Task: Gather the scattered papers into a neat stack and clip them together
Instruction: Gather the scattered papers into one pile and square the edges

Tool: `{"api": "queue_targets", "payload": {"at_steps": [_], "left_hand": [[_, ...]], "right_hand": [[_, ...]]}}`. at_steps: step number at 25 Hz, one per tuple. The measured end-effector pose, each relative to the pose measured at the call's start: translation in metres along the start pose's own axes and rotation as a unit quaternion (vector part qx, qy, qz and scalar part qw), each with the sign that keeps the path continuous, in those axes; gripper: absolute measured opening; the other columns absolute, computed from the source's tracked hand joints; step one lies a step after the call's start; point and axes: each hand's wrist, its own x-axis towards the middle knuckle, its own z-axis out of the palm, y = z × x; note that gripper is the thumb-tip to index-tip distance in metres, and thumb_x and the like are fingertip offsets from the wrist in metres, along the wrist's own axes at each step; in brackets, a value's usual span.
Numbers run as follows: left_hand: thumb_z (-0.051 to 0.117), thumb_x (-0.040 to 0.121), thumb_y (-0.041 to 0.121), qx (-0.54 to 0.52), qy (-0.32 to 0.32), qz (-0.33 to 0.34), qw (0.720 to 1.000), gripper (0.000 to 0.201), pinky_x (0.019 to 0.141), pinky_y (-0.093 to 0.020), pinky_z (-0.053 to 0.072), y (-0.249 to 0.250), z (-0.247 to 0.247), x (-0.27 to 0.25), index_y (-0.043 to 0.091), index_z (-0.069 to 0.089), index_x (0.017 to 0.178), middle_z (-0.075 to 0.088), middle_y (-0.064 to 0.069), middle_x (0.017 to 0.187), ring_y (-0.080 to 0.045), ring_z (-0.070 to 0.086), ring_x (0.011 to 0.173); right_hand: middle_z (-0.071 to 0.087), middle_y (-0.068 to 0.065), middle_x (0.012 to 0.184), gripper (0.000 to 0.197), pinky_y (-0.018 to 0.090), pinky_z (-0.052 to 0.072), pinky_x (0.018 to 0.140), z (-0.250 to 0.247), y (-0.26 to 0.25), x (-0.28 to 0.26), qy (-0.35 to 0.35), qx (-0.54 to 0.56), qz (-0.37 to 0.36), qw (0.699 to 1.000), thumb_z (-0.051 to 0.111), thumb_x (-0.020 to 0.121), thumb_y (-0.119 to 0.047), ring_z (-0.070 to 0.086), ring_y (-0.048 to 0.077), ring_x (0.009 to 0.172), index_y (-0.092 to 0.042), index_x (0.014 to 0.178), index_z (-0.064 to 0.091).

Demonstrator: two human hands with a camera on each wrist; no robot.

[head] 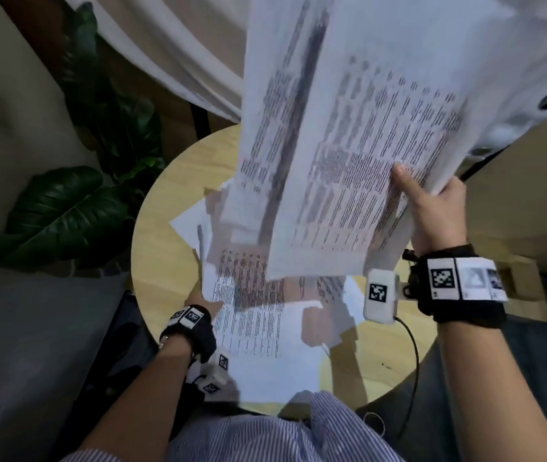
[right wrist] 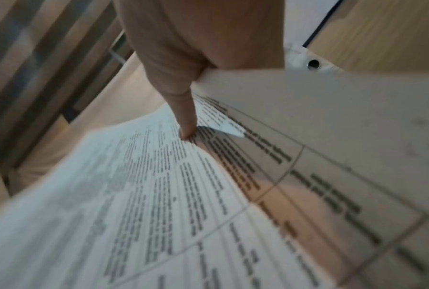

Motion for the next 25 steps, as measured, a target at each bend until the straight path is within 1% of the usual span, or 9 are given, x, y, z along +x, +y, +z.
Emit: {"api": "queue_targets", "payload": {"at_steps": [4,8,11,13,15,18,20,22,25], "left_hand": [[0.066,0.085,0.024,-0.045,-0.005,-0.046,0.998,0.061,0.097,-0.037,0.046,0.002,-0.004,0.004,-0.002,0.044,0.136,0.059,-0.020,0.125,-0.035,0.057,0.105],[0.015,0.086,0.072,-0.118,-0.020,-0.127,0.985,0.094,0.090,-0.042,0.042,0.010,-0.009,0.004,0.001,0.033,0.145,0.055,-0.029,0.123,-0.037,0.057,0.104],[0.033,0.064,0.090,-0.138,-0.052,-0.124,0.981,0.116,0.112,-0.045,0.029,0.013,-0.008,0.003,0.013,0.023,0.150,0.034,-0.015,0.153,-0.032,0.039,0.136],[0.070,0.071,0.059,-0.111,-0.049,-0.106,0.987,0.106,0.113,-0.043,0.031,0.012,-0.002,-0.003,0.008,0.019,0.149,0.032,-0.012,0.154,-0.031,0.037,0.138],[0.069,0.084,0.017,-0.091,-0.015,-0.081,0.992,0.074,0.107,-0.040,0.037,0.012,0.003,-0.003,0.001,0.028,0.144,0.040,-0.018,0.148,-0.034,0.044,0.132],[0.062,0.087,0.003,-0.137,0.056,-0.039,0.988,0.047,0.098,-0.040,0.046,0.009,-0.015,0.003,-0.001,0.048,0.131,0.061,-0.022,0.126,-0.039,0.058,0.114],[0.061,0.087,0.001,-0.175,0.105,-0.044,0.978,0.042,0.096,-0.047,0.048,0.001,-0.035,0.012,-0.002,0.051,0.127,0.062,-0.026,0.120,-0.043,0.060,0.109],[0.062,0.086,0.002,-0.212,0.155,-0.059,0.963,0.048,0.100,-0.055,0.046,-0.011,-0.055,0.025,0.001,0.048,0.132,0.059,-0.028,0.127,-0.046,0.058,0.114],[0.063,0.083,0.004,-0.205,0.215,-0.079,0.952,0.065,0.103,-0.057,0.042,-0.028,-0.070,0.051,0.009,0.038,0.142,0.051,-0.024,0.139,-0.045,0.052,0.123]], "right_hand": [[0.064,-0.002,0.074,0.021,0.035,0.054,0.067,0.003,0.065,-0.032,0.013,-0.139,0.144,0.980,0.078,0.075,-0.024,0.064,0.016,0.068,-0.016,0.077,0.059],[0.069,0.006,0.085,0.031,0.028,0.053,0.056,0.023,0.123,-0.064,-0.011,-0.164,0.245,0.955,0.082,0.071,-0.023,0.067,0.024,0.075,-0.009,0.092,0.064],[0.061,0.012,0.119,0.074,0.038,0.054,0.083,0.045,0.164,-0.081,-0.095,-0.262,0.331,0.902,0.085,0.066,-0.032,0.059,0.029,0.110,-0.002,0.125,0.053],[0.065,0.007,0.107,0.059,0.041,0.055,0.080,0.066,0.186,-0.089,-0.211,-0.307,0.305,0.877,0.080,0.066,-0.049,0.062,0.025,0.096,-0.010,0.106,0.060],[0.060,-0.001,0.087,0.034,0.037,0.052,0.075,0.082,0.190,-0.088,-0.258,-0.300,0.209,0.894,0.060,0.084,-0.051,0.057,0.019,0.079,-0.017,0.086,0.056],[0.049,0.017,0.128,0.038,0.040,0.041,0.097,0.081,0.207,-0.058,-0.187,-0.391,0.083,0.897,0.042,0.096,-0.031,0.049,0.032,0.116,-0.003,0.120,0.053],[0.020,0.013,0.155,0.050,0.049,0.033,0.106,0.061,0.223,-0.043,-0.241,-0.528,0.108,0.807,0.040,0.097,-0.030,0.024,0.035,0.140,-0.012,0.143,0.032],[0.001,0.006,0.161,0.057,0.061,0.024,0.108,0.045,0.233,-0.045,-0.322,-0.604,0.136,0.717,0.038,0.096,-0.039,0.005,0.035,0.146,-0.028,0.148,0.016],[0.018,0.011,0.156,0.053,0.060,0.031,0.102,0.039,0.224,-0.061,-0.346,-0.650,0.094,0.670,0.043,0.091,-0.044,0.023,0.040,0.139,-0.032,0.141,0.029]]}}
